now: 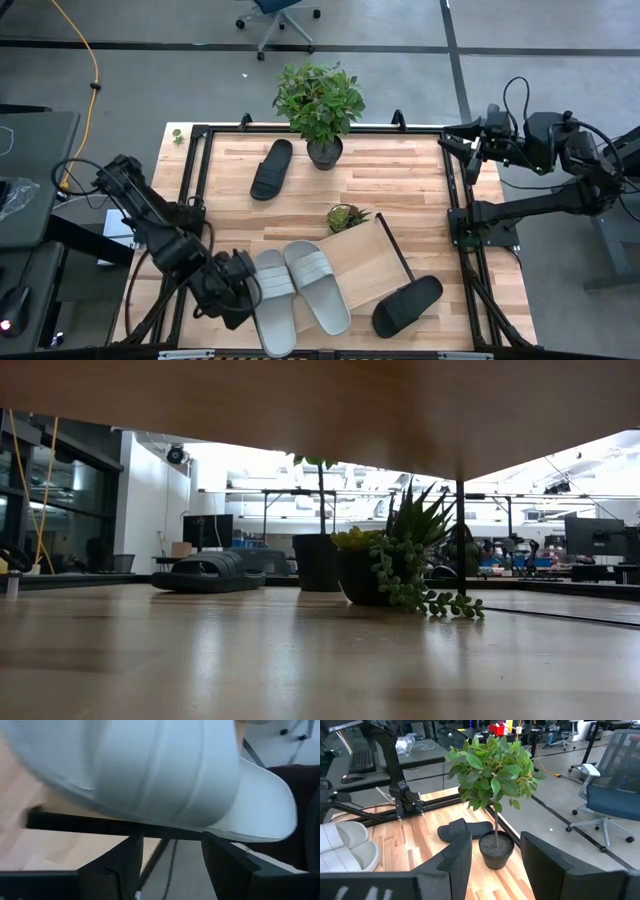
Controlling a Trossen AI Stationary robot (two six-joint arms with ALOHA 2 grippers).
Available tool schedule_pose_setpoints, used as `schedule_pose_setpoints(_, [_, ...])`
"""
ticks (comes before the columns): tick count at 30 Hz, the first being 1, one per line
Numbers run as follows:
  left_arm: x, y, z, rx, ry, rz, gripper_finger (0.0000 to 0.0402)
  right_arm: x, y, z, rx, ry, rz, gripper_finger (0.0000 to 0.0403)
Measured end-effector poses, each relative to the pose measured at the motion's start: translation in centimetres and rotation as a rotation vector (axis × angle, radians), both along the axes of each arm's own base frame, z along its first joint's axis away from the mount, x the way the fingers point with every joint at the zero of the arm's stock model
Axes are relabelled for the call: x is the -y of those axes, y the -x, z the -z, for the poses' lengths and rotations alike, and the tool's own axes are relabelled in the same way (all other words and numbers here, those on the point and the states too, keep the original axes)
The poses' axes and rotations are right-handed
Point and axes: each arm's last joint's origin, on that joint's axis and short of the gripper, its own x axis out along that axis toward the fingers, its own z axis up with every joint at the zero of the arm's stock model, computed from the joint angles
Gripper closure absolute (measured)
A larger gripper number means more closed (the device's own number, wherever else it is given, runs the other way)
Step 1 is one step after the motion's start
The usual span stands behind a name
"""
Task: Pick and place slides into the shelf
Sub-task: Put the gray slipper on the shelf
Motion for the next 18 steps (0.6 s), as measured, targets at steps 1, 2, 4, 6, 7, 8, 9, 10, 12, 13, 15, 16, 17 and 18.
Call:
schedule_pose_setpoints(1, [0.21, -0.23, 0.14, 0.002, 0.009, 0.003, 0.0211, 0.0, 0.0, 0.0, -0.002, 0.005, -0.001, 0.0245])
schedule_pose_setpoints(2, [0.37, -0.41, 0.33, 0.0, 0.012, 0.006, 0.0211, 0.0, 0.0, -0.01, -0.002, 0.005, -0.001, 0.0245])
schedule_pose_setpoints(4, [0.62, -0.69, 0.59, -0.001, 0.017, 0.013, 0.0211, 0.0, 0.0, -0.01, -0.003, 0.008, -0.002, 0.0245])
schedule_pose_setpoints(6, [0.76, -0.87, 0.68, 0.007, 0.02, 0.015, 0.0211, 0.0, 0.0, -0.01, -0.004, 0.011, -0.003, 0.0245])
schedule_pose_setpoints(7, [0.78, -0.93, 0.65, 0.016, 0.019, 0.012, 0.0211, 0.0, 0.0, -0.01, -0.004, 0.012, -0.003, 0.0245])
schedule_pose_setpoints(8, [0.8, -0.99, 0.61, 0.026, 0.018, 0.008, 0.0211, 0.0, 0.0, -0.01, -0.004, 0.012, -0.003, 0.0245])
schedule_pose_setpoints(9, [0.81, -1.04, 0.57, 0.035, 0.016, 0.003, 0.0211, 0.0, 0.0, -0.01, -0.004, 0.012, -0.003, 0.0245])
schedule_pose_setpoints(10, [0.81, -1.08, 0.54, 0.045, 0.011, -0.002, 0.0211, 0.0, 0.0, -0.01, -0.004, 0.012, -0.003, 0.0245])
schedule_pose_setpoints(12, [0.82, -1.12, 0.52, 0.055, 0.006, -0.008, 0.0211, 0.0, 0.0, -0.01, -0.004, 0.012, -0.003, 0.0245])
schedule_pose_setpoints(13, [0.82, -1.12, 0.52, 0.054, 0.006, -0.008, 0.0211, 0.0, 0.0, -0.01, -0.004, 0.012, -0.004, 0.0245])
schedule_pose_setpoints(15, [0.81, -1.13, 0.51, 0.055, 0.007, -0.014, 0.0211, -0.02, -0.01, -0.01, -0.004, 0.01, -0.009, 0.0245])
schedule_pose_setpoints(16, [0.81, -1.13, 0.51, 0.055, 0.007, -0.015, 0.0211, -0.02, -0.01, -0.01, -0.004, 0.01, -0.01, 0.0245])
schedule_pose_setpoints(17, [0.81, -1.13, 0.51, 0.056, 0.006, -0.015, 0.0211, -0.02, -0.01, -0.01, -0.004, 0.01, -0.01, 0.0245])
schedule_pose_setpoints(18, [0.81, -1.13, 0.51, 0.056, 0.006, -0.016, 0.0211, -0.02, -0.01, -0.01, -0.004, 0.01, -0.011, 0.0245])
